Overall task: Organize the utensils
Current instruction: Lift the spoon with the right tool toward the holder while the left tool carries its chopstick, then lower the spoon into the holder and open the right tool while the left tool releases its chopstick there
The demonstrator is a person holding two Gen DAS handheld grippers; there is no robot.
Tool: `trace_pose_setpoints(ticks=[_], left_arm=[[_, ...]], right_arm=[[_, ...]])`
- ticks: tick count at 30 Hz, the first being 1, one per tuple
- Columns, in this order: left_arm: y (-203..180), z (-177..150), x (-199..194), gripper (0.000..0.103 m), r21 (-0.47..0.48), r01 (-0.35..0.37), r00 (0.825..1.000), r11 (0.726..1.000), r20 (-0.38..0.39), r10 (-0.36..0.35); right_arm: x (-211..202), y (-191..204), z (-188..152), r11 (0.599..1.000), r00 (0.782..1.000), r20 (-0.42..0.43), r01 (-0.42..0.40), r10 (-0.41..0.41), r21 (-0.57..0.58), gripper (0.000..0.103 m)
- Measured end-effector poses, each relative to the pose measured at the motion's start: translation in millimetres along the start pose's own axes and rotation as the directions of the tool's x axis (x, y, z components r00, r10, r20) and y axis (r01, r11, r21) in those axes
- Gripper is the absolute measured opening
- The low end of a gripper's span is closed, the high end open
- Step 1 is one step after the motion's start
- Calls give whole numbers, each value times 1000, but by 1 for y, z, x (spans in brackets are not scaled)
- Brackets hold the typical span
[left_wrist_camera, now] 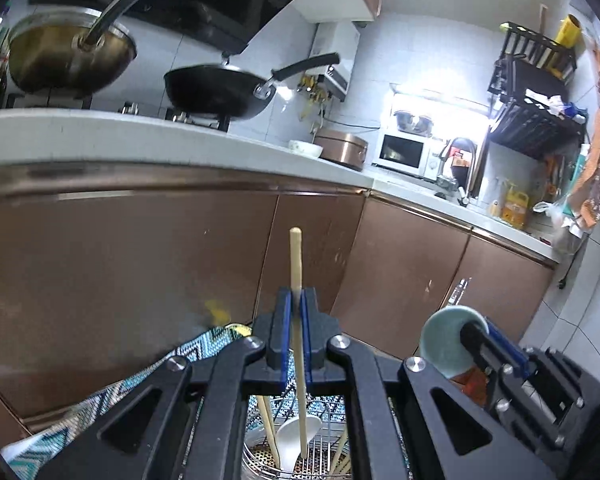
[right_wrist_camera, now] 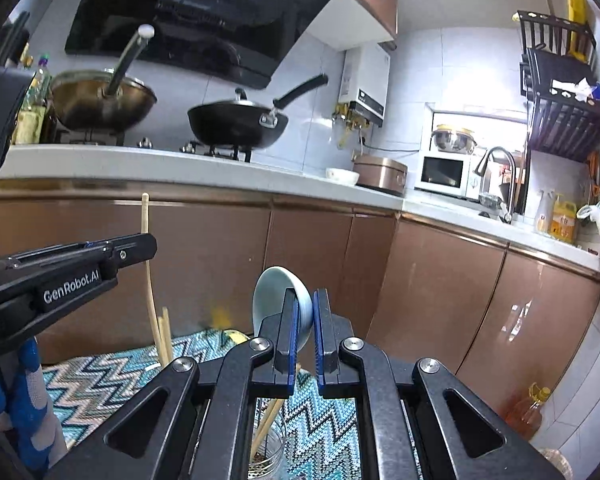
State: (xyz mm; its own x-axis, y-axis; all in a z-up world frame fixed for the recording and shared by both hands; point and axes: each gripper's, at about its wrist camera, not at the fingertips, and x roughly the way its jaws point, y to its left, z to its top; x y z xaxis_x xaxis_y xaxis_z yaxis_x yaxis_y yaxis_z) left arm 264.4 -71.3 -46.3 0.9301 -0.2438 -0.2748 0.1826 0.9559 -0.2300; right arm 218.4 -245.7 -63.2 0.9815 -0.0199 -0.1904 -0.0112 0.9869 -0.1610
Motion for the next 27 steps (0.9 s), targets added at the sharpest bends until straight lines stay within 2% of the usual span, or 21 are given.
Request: trace_pose_setpoints(ticks=[7, 12, 14, 16, 22, 27], left_arm=[[7, -35, 25, 4, -36, -25, 999, 999, -45, 23], [12, -52, 33, 6, -54, -32, 997, 998, -77, 27], [13, -53, 31, 10, -57, -28, 996, 998, -84, 24], [13, -51, 26, 22, -62, -20, 996, 998, -87, 14], [16, -37, -5, 38, -80, -17, 997, 997, -71, 11], [20, -27, -43, 48, -63, -45, 997, 997, -68, 40]], right_arm=[[19, 16, -34, 999, 999, -43, 21, -23, -50, 7], [19, 20, -46, 999, 998, -71, -2, -1, -42, 16], [14, 20, -46, 999, 998, -66, -9, 7, -33, 29], [8, 18, -43, 1000, 998, -57, -12, 11, -21, 37], [-16, 8, -31, 1000, 999, -50, 6, -5, 14, 38], [-47, -2, -20, 998, 999, -41, 20, -18, 66, 39]])
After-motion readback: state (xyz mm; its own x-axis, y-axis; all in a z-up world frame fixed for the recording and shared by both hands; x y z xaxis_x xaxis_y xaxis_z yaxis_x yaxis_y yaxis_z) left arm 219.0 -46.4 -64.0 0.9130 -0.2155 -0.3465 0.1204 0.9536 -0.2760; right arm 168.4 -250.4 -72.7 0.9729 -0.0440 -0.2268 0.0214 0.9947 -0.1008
